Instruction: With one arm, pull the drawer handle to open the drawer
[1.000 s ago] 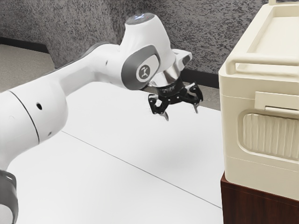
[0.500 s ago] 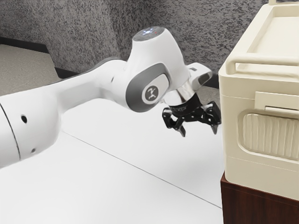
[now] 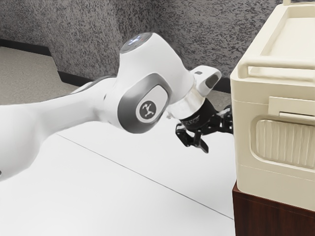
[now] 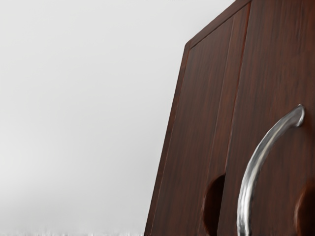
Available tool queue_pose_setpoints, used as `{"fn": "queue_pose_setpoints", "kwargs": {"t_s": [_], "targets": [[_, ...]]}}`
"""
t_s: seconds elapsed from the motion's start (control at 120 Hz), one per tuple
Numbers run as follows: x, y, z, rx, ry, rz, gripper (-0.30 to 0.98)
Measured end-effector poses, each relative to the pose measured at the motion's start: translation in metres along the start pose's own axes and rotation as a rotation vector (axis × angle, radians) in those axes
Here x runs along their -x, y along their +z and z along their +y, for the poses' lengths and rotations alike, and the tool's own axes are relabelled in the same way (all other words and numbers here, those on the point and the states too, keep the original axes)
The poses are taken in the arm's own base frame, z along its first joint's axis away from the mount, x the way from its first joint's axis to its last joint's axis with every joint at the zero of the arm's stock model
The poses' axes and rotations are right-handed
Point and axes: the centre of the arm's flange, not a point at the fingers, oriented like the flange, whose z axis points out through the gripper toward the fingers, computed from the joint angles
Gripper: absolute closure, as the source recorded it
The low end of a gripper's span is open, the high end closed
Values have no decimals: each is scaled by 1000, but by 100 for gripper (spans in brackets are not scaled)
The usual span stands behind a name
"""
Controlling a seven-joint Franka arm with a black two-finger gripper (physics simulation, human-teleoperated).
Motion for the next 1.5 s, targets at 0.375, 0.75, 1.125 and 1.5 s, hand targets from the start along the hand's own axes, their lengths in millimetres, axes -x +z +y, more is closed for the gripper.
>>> {"fn": "queue_pose_setpoints", "kwargs": {"t_s": [0.375, 0.75, 1.125, 1.5], "targets": [[11, 12, -11, 62, -38, 36, 4], [14, 13, -6, 82, -15, 59, 4], [16, 20, -5, 85, 17, 52, 5], [11, 31, -11, 76, 15, 40, 15]]}}
